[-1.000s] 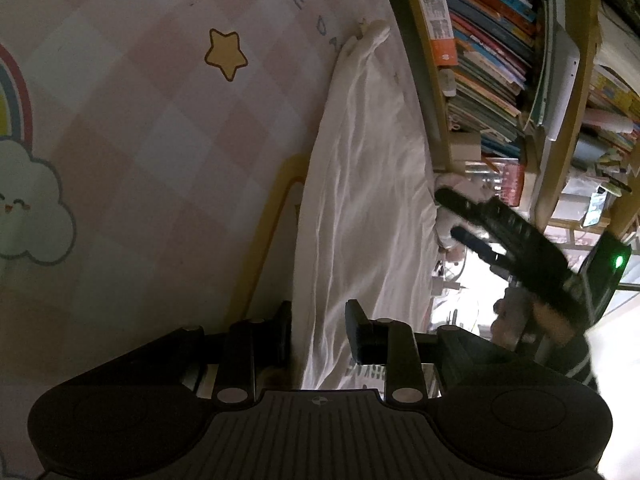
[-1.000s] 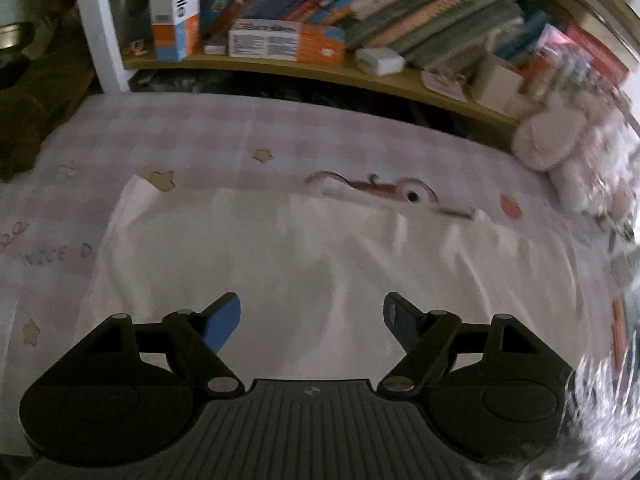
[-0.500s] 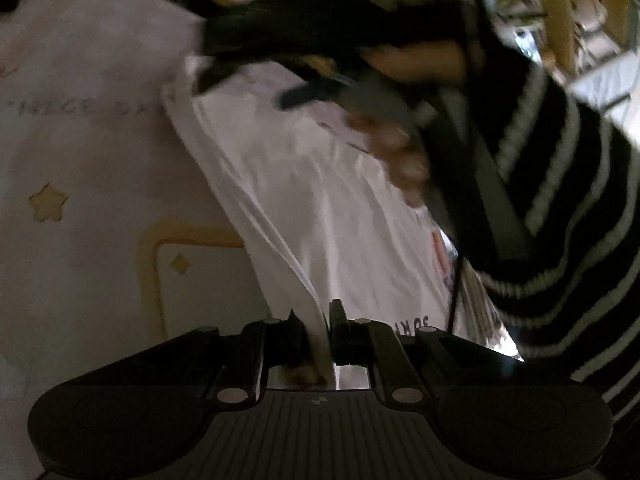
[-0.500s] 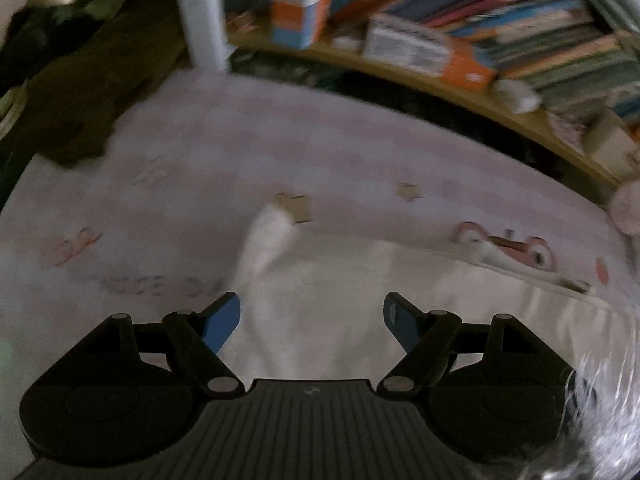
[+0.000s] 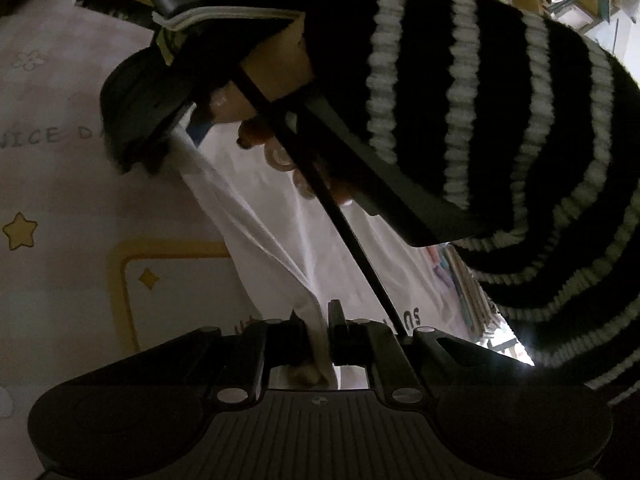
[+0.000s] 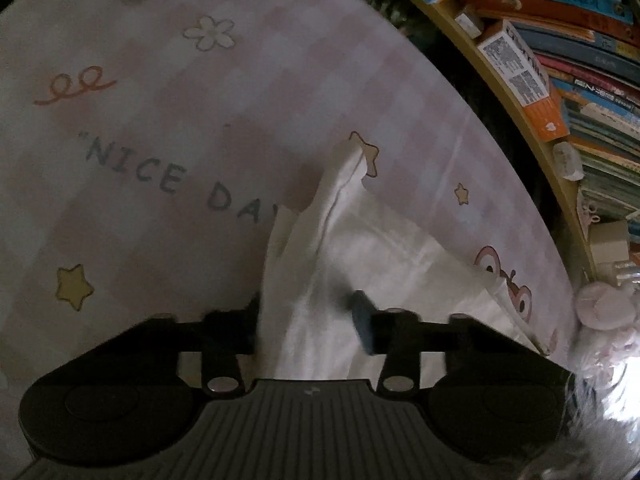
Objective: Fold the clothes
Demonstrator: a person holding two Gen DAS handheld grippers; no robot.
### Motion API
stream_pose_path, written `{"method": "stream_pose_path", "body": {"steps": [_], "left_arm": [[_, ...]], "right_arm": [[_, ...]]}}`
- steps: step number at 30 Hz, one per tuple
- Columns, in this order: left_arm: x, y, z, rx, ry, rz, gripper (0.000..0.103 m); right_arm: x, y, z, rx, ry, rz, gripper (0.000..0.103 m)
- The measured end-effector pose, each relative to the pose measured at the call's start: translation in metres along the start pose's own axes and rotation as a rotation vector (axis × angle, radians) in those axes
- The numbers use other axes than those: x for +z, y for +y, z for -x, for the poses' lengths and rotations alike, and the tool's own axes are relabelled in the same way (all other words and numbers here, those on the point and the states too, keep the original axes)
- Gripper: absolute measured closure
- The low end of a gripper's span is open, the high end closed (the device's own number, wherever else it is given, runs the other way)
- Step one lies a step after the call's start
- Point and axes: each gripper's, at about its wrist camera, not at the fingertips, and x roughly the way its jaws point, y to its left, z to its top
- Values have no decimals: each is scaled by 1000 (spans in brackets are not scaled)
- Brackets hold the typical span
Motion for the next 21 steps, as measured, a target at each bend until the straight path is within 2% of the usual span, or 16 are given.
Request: {"method": "stream_pose_path", "body": {"steps": [2,12,17,21], "left_arm": [[-1,-1,1,0,-3,1,96],[9,-31,-5,-6,-25,-69,96],[21,-56,-28,-14,-30,-97,96],[8,-85,-31,-10,-23,-126,96]], "right_arm": [[-4,-7,5,7,-21,-4,95],[-40,-83,37,121,-143,-208,95],[-67,-118,48,151,-200,-259,95],[-102,-154,52,177,-260,-283,96]]}}
